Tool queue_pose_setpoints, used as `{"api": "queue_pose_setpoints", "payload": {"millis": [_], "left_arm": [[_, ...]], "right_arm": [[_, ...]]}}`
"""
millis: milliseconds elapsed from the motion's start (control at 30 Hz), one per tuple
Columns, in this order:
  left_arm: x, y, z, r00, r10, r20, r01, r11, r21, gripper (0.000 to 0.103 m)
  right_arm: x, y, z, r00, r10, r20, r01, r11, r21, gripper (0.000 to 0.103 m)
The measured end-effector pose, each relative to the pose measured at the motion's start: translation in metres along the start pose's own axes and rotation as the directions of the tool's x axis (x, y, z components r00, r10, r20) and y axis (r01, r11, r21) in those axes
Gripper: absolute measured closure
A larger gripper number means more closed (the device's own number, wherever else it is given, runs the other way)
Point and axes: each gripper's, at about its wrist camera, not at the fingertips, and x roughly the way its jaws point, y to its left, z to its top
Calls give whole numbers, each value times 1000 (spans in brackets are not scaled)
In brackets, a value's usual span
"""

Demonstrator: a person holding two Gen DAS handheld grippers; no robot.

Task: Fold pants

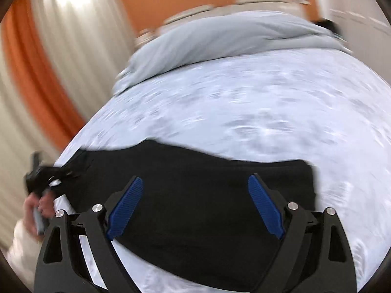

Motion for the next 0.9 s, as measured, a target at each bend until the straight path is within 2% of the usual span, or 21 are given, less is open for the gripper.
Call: {"api": "queue_pose_setpoints", "payload": {"millis": [33,100,167,200,267,300,333,367,400,433,500,533,567,600,633,700,733,767,833,900], "left_arm": [[-16,-26,-8,998,-35,44,32,996,79,95],[-38,-67,-30,991,-119,64,105,977,184,95],[-56,-110,-64,977,-212,37,192,936,294,88],[-60,-129,-84,970,-243,16,221,907,358,81],[-56,-164,-126,954,-289,-78,289,824,487,18],[-52,-173,-141,957,-274,-96,282,800,529,16],[-51,-178,-155,968,-238,-78,239,787,568,16],[-54,-179,-162,970,-232,-67,226,771,595,16],[-59,-176,-163,966,-252,-66,239,758,607,16],[-71,-170,-158,951,-302,-61,276,751,599,16],[-94,-152,-136,913,-406,-37,361,763,536,11],[-106,-137,-116,878,-479,-14,431,775,462,11],[-112,-125,-103,855,-519,13,470,786,402,11],[-116,-113,-89,840,-540,51,492,799,347,11],[-117,-101,-74,849,-519,102,471,829,302,11],[-111,-89,-53,893,-421,158,376,893,249,11],[-103,-82,-43,924,-344,165,306,926,219,11],[-96,-76,-38,942,-298,156,267,944,196,11],[-76,-66,-29,962,-249,108,233,962,142,11],[-60,-63,-25,973,-225,50,218,970,111,11]], "right_arm": [[-8,-10,3,1000,-18,18,17,1000,23,17],[-22,-19,2,999,-35,36,34,998,46,17],[-29,-27,3,998,-44,51,41,997,63,17],[-31,-31,4,998,-47,46,44,997,68,17],[-25,-35,4,998,-54,13,53,996,72,16],[-17,-39,2,999,-52,-14,53,996,71,16],[-11,-39,-1,998,-48,-46,51,996,68,16],[-3,-40,-4,997,-43,-63,47,997,65,16],[2,-38,-8,996,-26,-81,32,997,63,16],[7,-34,-13,995,-1,-103,7,998,59,16],[18,-21,-20,986,72,-151,-65,997,46,16],[23,-14,-23,980,104,-167,-99,994,40,16],[26,-7,-24,976,126,-177,-121,992,38,16],[33,-1,-25,970,152,-191,-147,988,43,16],[38,2,-26,966,165,-199,-158,986,53,14],[58,8,-27,948,210,-240,-189,976,108,13],[67,10,-29,941,217,-258,-190,974,126,13],[81,12,-32,934,217,-285,-180,972,151,13],[105,16,-40,919,202,-339,-150,973,173,13],[122,18,-49,907,192,-375,-127,974,189,12]]}}
